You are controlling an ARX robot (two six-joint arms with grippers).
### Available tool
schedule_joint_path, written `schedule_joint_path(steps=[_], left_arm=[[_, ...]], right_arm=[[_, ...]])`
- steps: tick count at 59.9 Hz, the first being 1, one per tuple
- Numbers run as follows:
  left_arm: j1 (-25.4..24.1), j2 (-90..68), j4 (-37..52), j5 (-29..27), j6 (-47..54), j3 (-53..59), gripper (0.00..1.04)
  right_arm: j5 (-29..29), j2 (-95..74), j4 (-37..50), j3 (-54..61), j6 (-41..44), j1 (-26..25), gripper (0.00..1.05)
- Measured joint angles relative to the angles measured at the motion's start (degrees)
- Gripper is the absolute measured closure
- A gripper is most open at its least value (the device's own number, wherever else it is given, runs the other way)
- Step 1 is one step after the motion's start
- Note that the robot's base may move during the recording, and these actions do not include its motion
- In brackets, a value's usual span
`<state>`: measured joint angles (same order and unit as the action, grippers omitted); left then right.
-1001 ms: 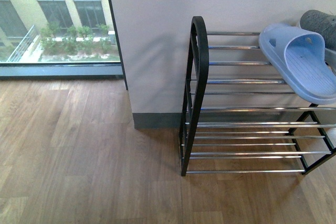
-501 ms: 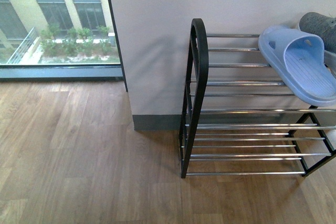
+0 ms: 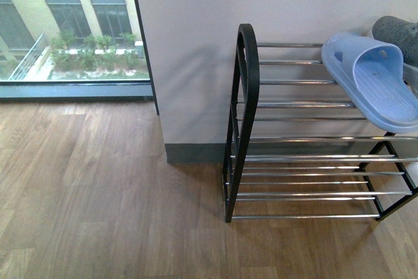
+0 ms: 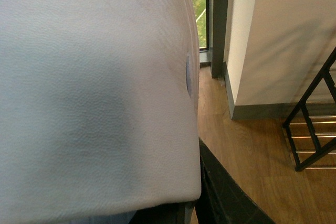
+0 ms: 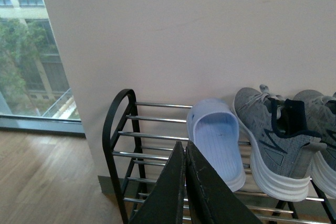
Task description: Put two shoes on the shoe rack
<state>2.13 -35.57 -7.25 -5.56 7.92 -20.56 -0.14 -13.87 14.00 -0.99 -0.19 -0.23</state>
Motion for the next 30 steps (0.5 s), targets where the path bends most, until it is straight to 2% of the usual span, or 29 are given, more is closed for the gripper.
schedule_joint_path(steps=[13, 19, 30], left_arm=[[0.0, 0.0, 0.0, 0.0, 0.0, 0.0, 1.03], [0.0, 0.0, 0.0, 0.0, 0.0, 0.0, 1.03], [0.0, 0.0, 0.0, 0.0, 0.0, 0.0, 1.03]], right_arm=[[0.0, 3.8, -3.85, 0.0, 0.0, 0.02, 1.03], [0.15, 11.63, -13.16, -0.02, 0.0, 0.02, 1.03], [0.17, 13.46, -13.81, -0.02, 0.0, 0.04, 1.03]])
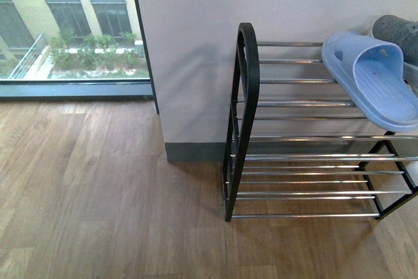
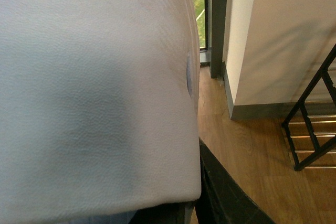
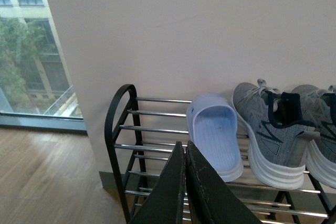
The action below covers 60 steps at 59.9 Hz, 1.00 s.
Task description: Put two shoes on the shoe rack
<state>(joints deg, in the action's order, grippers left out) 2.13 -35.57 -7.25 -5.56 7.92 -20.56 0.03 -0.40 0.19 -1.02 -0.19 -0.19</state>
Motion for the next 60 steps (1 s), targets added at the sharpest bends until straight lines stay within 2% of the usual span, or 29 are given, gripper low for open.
schedule_joint_path(steps=[24, 36, 51, 60], left_arm=[[0.0, 0.0, 0.0, 0.0, 0.0, 0.0, 1.03], [0.0, 0.0, 0.0, 0.0, 0.0, 0.0, 1.03], [-0.07, 0.0, 0.0, -0.37, 0.0, 0.0, 1.03], [-0.07, 0.0, 0.0, -0.17, 0.0, 0.0, 1.03]], right_arm=[[0.0, 0.04, 0.0, 0.0, 0.0, 0.0, 1.03], [0.0, 0.04, 0.0, 0.0, 0.02, 0.0, 0.69], [-0.22, 0.07, 0.0, 0.0, 0.02, 0.0, 0.1], [-0.22, 0.09, 0.0, 0.0, 0.02, 0.04, 0.09]])
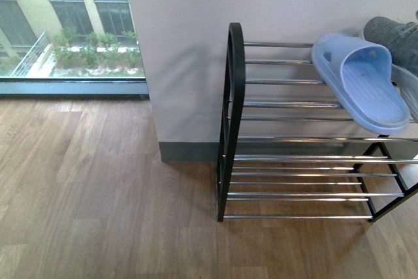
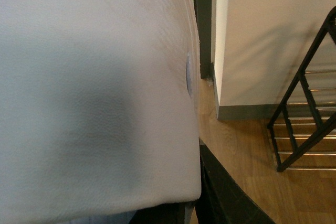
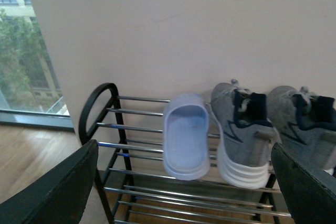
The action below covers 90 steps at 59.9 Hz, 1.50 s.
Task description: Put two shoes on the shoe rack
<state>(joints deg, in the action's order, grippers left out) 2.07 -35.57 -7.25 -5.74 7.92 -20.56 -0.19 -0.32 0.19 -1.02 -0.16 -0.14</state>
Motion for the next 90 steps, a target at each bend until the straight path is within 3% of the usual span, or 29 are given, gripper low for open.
schedule_joint_path(steps=[36, 58, 80, 90], left_arm=[[0.24, -0.22, 0.7, 1.18, -1.29, 0.0, 1.03], [14.86, -30.16, 16.5, -0.2, -20.96, -15.1, 1.03], [24.13, -65.48, 17.31, 5.33, -37.07, -39.12, 1.03], [25.59, -77.57, 14.34, 6.25, -38.97, -50.9, 1.03]], right_arm=[[0.39, 0.07, -0.15, 0.0, 0.0, 0.11, 0.09], [0.39, 0.07, -0.15, 0.0, 0.0, 0.11, 0.09], [0.37, 0.07, -0.15, 0.0, 0.0, 0.11, 0.09], [0.37, 0.07, -0.15, 0.0, 0.0, 0.11, 0.09]])
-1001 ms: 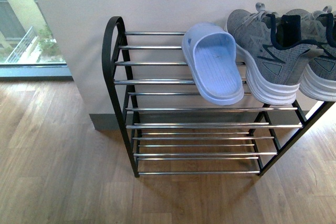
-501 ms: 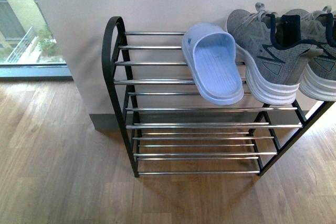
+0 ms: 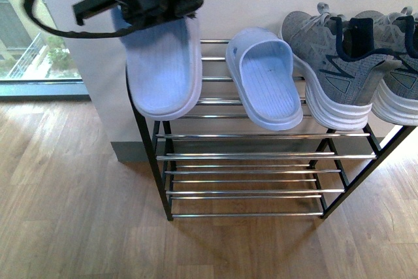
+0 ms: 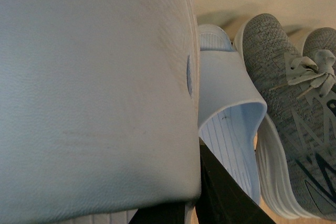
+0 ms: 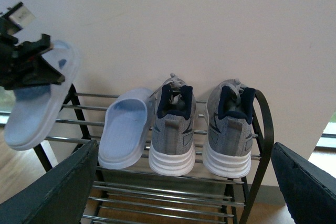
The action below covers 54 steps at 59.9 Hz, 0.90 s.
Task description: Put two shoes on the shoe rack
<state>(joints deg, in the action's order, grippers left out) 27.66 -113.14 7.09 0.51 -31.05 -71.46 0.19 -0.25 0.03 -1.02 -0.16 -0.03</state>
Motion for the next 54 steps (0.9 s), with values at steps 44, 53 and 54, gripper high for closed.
schedule_joint_path(steps=[44, 53, 54], left_arm=[[0.15, -21.24, -12.63, -2.14, 9.49, -26.25, 0.91], [0.15, -20.7, -11.43, -1.42, 9.38, -25.55, 0.68], [0.15, -20.57, -11.17, -1.36, 9.35, -25.31, 0.66]], right_arm=[[0.0, 0.0, 0.0, 0.0, 0.0, 0.0, 0.09], [0.0, 0.0, 0.0, 0.0, 0.0, 0.0, 0.09], [0.0, 0.0, 0.0, 0.0, 0.0, 0.0, 0.09]])
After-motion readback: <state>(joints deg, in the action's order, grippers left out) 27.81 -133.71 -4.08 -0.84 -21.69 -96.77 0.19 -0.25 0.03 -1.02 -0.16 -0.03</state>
